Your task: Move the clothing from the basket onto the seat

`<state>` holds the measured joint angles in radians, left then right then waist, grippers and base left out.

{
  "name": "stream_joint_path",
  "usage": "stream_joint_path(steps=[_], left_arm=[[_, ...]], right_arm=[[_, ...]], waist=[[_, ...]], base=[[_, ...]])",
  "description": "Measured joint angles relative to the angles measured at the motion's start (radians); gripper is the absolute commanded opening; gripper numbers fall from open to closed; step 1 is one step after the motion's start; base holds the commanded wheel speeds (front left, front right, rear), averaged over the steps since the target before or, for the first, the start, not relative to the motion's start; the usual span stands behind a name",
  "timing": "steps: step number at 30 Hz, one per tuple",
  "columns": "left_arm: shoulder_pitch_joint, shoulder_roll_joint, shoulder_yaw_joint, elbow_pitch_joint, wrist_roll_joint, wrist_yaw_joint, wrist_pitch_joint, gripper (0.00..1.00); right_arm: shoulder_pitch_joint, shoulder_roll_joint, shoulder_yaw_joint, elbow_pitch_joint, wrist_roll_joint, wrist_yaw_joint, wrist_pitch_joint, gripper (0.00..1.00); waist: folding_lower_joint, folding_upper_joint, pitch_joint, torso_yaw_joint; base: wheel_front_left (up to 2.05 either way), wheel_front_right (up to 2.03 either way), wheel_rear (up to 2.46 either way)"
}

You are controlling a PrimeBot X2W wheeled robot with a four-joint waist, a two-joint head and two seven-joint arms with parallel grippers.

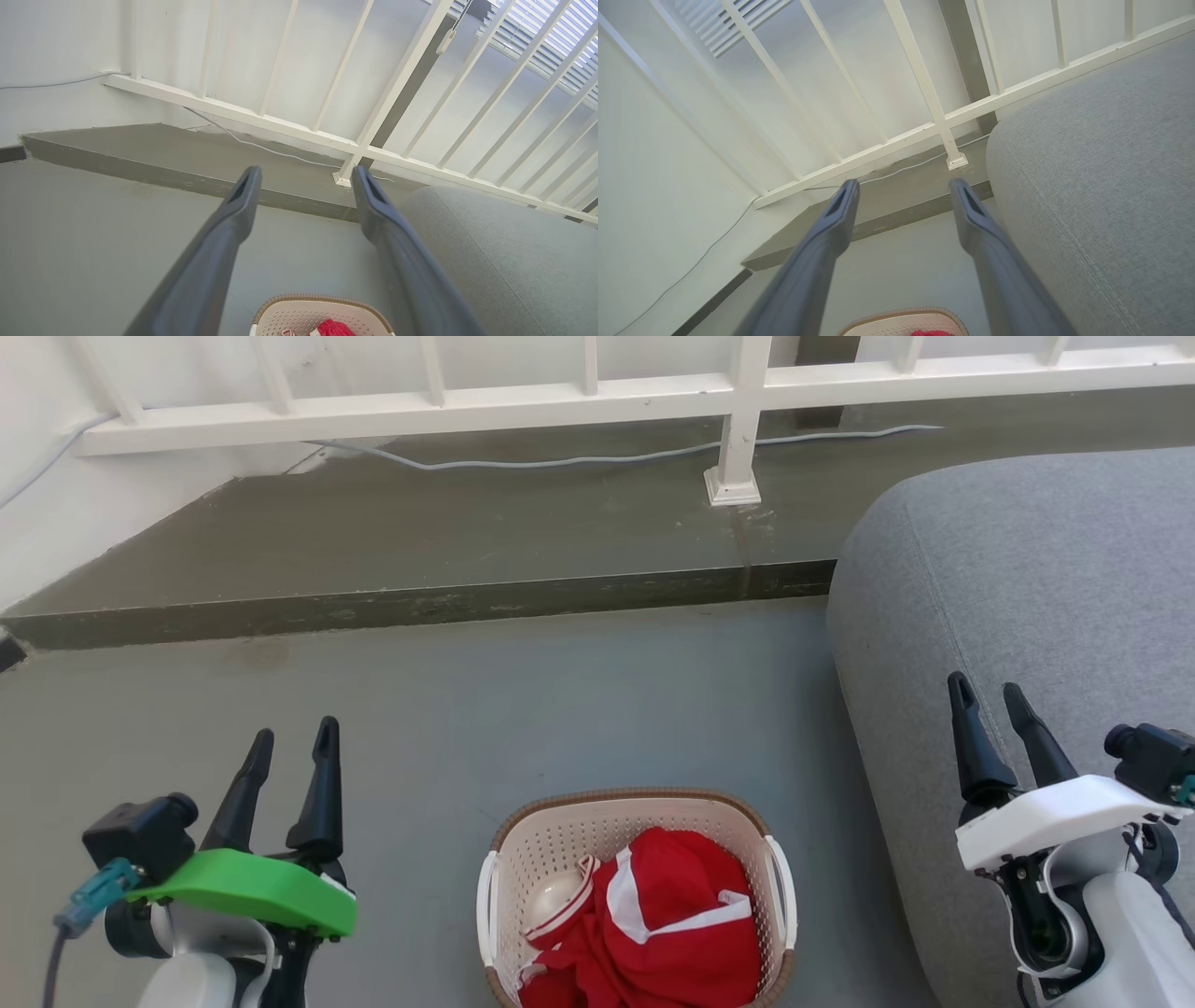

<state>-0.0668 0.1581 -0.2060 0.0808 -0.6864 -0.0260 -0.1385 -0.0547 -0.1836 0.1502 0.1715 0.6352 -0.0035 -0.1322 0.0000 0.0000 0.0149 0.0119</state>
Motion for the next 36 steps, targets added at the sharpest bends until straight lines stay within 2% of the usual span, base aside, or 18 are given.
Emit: stream_joint_path(steps=[16, 28, 36], left_arm=[[0.007, 0.011, -0.039, -0.014, 0.212, 0.045, -0.051, 1.00], [0.026, 0.014, -0.062, -0.014, 0.336, 0.072, -0.085, 1.00], [0.033, 0.013, -0.080, -0.005, 0.411, 0.089, -0.110, 1.00]], right_arm=[[0.001, -0.008, 0.044, -0.003, -0.215, -0.043, -0.056, 1.00], [0.003, -0.007, 0.050, -0.004, -0.334, -0.069, -0.089, 1.00], [0.003, -0.003, 0.067, -0.004, -0.411, -0.070, -0.118, 1.00]], waist=[[0.0000, 0.0000, 0.005, 0.000], [0.0000, 0.0000, 0.010, 0.006], [0.0000, 0.0000, 0.013, 0.007]], base=[[0.00, 0.00, 0.00], [0.00, 0.00, 0.00], [0.00, 0.00, 0.00]])
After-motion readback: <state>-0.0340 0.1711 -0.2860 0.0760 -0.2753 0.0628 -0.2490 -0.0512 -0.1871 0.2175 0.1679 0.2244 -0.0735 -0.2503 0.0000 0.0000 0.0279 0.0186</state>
